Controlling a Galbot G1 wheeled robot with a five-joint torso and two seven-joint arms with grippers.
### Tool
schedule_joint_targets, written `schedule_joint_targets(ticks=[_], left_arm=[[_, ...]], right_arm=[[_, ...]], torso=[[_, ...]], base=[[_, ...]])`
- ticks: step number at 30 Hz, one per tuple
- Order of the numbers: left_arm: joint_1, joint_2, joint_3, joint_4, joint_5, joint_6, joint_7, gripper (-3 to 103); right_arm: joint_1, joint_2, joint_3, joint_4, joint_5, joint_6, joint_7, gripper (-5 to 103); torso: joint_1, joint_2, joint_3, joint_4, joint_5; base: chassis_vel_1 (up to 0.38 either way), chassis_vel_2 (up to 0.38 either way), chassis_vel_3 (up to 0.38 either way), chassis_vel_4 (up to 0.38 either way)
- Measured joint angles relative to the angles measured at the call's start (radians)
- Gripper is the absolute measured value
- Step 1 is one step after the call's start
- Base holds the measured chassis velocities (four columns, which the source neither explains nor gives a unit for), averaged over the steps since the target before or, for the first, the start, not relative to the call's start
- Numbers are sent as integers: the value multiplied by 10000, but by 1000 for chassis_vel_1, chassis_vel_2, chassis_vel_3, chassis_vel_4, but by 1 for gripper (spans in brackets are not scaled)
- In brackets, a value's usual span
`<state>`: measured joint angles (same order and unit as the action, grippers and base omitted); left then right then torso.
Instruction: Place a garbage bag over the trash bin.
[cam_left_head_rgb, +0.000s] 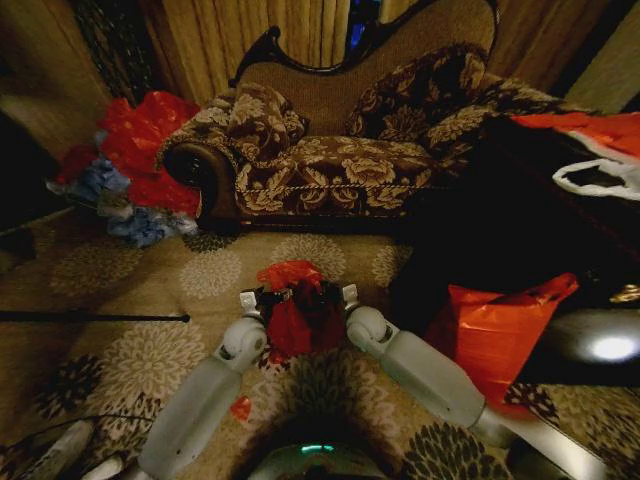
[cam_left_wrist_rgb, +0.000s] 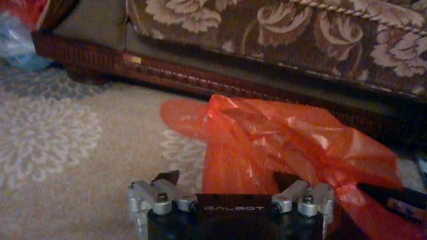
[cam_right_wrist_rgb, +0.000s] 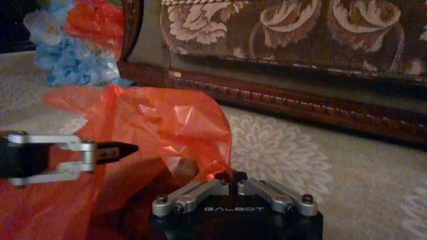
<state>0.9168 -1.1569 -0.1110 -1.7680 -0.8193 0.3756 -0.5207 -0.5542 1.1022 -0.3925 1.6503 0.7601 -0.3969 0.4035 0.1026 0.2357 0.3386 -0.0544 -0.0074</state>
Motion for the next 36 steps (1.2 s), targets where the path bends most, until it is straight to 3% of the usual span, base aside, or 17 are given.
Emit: schedule_joint_targets(ticks=[2,10,14,21,23,27,31,36], left_arm=[[-23,-42,21,89,5,-60,6,94],[-72,-118,-17,225,34,-233,-80,70],[51,67,-125,-154,31,-234,-161,62],[506,577,-503,-881,-20,-221,-266,38],[554,657,-563,-974,-40,-220,-271,38],[600,1011,-764,-1055,-81,-237,-214,23],[374,949,-710,-705,-137,-255,-133,11],[-100,788,-516,-161,-221,-236,-25,3]], right_arm=[[-15,-14,0,23,0,0,0,0],[-87,-197,105,124,5,35,5,0],[-96,-265,195,111,23,61,-12,0],[-15,-154,403,-236,-72,134,-18,0],[14,-159,427,-304,-100,145,-46,0],[147,-262,460,-674,-341,267,-440,0],[217,-187,460,-960,-369,313,-619,0],[352,-89,561,-1462,-690,459,-1280,0]], torso=[[0,0,0,0,0],[0,0,0,0,0],[0,0,0,0,1],[0,0,0,2,-1],[0,0,0,2,-1],[0,0,0,1,0],[0,0,0,0,0],[0,0,0,1,0]], base=[[0,0,0,0],[0,0,0,0],[0,0,0,0],[0,0,0,0],[0,0,0,0],[0,0,0,0],[0,0,0,0],[0,0,0,0]])
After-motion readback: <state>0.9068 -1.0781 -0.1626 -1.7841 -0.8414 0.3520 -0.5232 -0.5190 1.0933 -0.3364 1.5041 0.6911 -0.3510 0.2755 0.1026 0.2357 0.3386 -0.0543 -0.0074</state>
